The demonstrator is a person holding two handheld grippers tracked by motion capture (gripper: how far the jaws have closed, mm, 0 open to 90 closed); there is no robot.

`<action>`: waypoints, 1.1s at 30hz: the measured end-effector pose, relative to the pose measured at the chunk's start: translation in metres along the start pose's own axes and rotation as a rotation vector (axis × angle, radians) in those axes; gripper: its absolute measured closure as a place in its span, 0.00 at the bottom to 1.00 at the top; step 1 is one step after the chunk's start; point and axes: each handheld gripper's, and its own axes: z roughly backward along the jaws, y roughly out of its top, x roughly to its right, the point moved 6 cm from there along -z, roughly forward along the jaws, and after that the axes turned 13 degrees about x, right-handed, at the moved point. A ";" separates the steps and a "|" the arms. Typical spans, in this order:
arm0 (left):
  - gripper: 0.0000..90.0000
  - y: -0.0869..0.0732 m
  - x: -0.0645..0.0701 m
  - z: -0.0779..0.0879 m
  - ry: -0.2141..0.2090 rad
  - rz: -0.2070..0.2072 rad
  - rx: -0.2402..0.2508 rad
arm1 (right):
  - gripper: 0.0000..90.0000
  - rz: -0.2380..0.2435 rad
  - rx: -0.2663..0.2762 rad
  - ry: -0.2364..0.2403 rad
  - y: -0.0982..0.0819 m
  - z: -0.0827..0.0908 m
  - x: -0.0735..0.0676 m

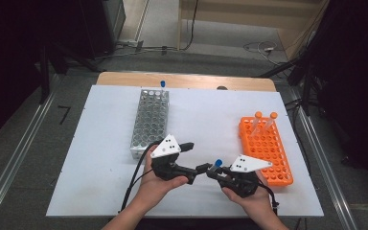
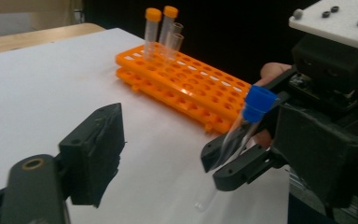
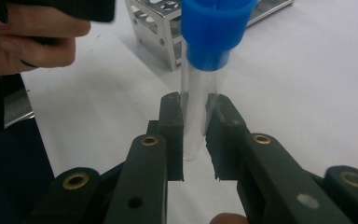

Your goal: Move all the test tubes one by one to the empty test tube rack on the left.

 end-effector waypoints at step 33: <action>0.82 -0.011 0.022 -0.016 -0.133 -0.083 -0.036 | 0.83 -0.006 -0.009 0.092 0.000 -0.004 -0.011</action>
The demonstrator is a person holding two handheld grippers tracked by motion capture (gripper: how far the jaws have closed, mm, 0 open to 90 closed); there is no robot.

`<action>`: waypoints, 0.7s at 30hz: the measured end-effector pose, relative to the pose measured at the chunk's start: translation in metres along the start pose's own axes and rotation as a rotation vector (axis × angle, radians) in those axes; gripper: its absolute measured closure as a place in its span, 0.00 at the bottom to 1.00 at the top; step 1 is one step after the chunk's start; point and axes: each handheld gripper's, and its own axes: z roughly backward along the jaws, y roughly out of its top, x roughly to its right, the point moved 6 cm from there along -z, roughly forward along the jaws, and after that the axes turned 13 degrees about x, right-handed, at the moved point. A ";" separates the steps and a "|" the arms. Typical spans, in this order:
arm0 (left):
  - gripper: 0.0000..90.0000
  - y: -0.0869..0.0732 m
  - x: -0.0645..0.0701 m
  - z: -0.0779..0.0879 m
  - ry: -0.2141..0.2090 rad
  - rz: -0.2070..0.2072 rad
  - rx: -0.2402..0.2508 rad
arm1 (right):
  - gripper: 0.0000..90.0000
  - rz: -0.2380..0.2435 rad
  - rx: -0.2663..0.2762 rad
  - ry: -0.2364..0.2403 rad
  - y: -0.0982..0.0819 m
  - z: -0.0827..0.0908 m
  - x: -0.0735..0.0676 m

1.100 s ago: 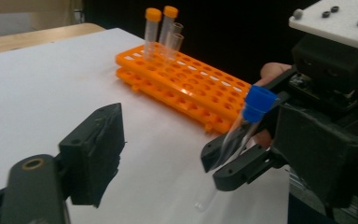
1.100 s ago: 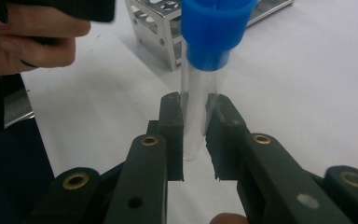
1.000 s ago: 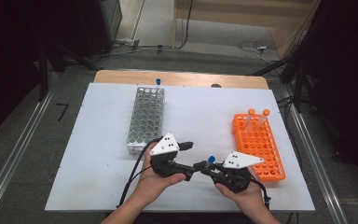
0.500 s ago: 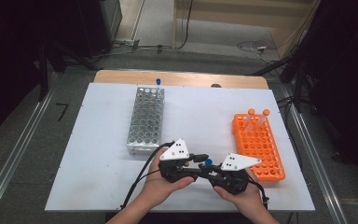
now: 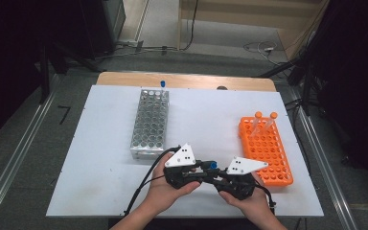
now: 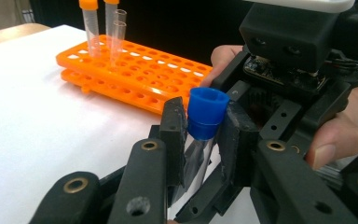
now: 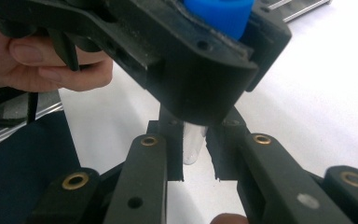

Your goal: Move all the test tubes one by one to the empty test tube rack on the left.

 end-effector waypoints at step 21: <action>0.85 0.005 -0.009 0.005 0.060 0.015 0.043 | 0.57 -0.017 0.036 -0.014 0.003 0.006 0.008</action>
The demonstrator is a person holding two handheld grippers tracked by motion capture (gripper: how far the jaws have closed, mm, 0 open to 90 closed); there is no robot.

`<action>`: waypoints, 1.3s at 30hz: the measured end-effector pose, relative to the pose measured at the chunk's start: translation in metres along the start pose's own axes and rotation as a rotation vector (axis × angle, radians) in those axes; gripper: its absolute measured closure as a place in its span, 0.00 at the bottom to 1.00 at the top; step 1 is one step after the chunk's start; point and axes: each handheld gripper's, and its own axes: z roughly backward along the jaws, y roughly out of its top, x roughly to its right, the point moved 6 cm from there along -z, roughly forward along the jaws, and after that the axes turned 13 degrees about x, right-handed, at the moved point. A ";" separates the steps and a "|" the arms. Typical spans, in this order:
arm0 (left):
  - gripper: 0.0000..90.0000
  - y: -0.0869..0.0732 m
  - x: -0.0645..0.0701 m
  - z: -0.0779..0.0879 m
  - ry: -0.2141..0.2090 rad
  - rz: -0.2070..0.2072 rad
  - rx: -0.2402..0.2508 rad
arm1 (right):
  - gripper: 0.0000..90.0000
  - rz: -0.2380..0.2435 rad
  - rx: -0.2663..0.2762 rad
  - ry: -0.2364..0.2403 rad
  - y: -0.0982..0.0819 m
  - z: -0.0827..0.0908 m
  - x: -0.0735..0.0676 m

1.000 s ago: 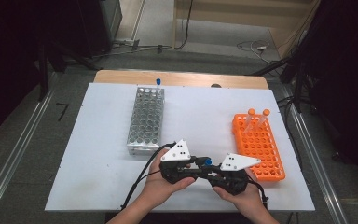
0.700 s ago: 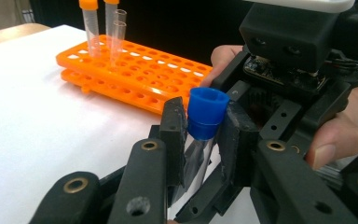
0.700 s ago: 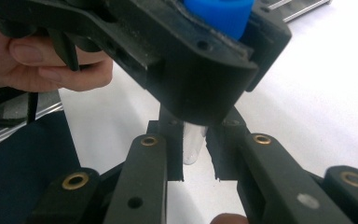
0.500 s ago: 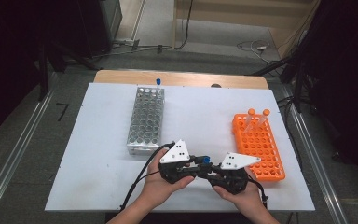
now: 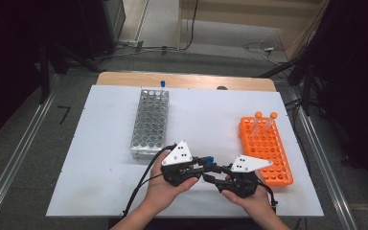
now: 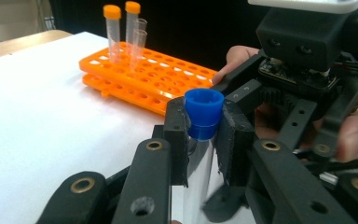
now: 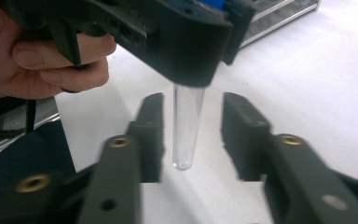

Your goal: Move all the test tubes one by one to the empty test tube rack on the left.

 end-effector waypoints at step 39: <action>0.85 0.044 -0.062 0.044 0.175 -0.003 0.091 | 0.00 -0.027 0.081 -0.133 0.002 0.072 0.058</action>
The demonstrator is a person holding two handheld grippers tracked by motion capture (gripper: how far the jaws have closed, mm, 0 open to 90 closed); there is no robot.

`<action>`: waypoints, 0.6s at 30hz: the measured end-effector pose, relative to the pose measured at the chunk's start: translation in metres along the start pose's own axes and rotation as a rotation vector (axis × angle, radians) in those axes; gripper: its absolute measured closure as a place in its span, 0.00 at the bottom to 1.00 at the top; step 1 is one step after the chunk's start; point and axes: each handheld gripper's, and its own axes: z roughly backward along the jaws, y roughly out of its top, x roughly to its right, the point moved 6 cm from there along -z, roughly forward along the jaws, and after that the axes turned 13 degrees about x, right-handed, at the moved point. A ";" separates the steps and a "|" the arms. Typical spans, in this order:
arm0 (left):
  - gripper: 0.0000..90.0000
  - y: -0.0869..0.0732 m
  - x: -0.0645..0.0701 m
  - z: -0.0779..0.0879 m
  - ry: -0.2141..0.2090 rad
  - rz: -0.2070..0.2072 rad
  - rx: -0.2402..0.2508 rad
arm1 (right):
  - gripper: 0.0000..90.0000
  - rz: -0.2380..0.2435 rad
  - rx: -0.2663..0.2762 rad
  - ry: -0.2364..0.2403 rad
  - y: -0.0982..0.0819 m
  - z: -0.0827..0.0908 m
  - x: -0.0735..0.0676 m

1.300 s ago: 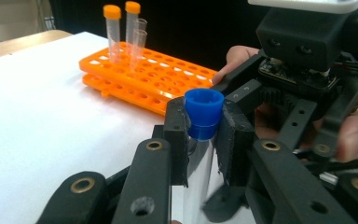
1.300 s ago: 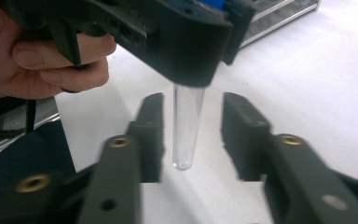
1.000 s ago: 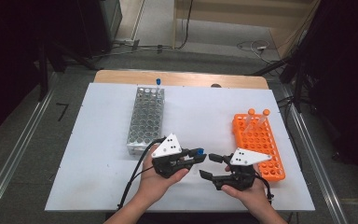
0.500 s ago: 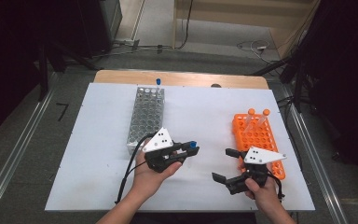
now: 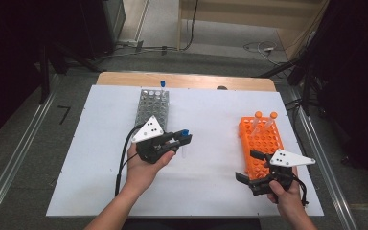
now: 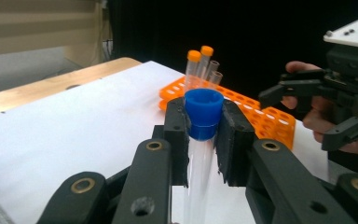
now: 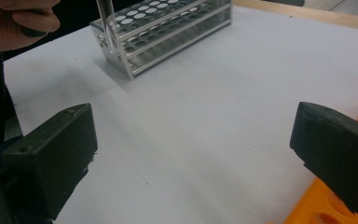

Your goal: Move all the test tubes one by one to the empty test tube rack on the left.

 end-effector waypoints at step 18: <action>0.85 0.027 -0.055 -0.013 0.116 -0.010 0.026 | 0.00 -0.011 0.017 -0.072 -0.005 0.020 0.026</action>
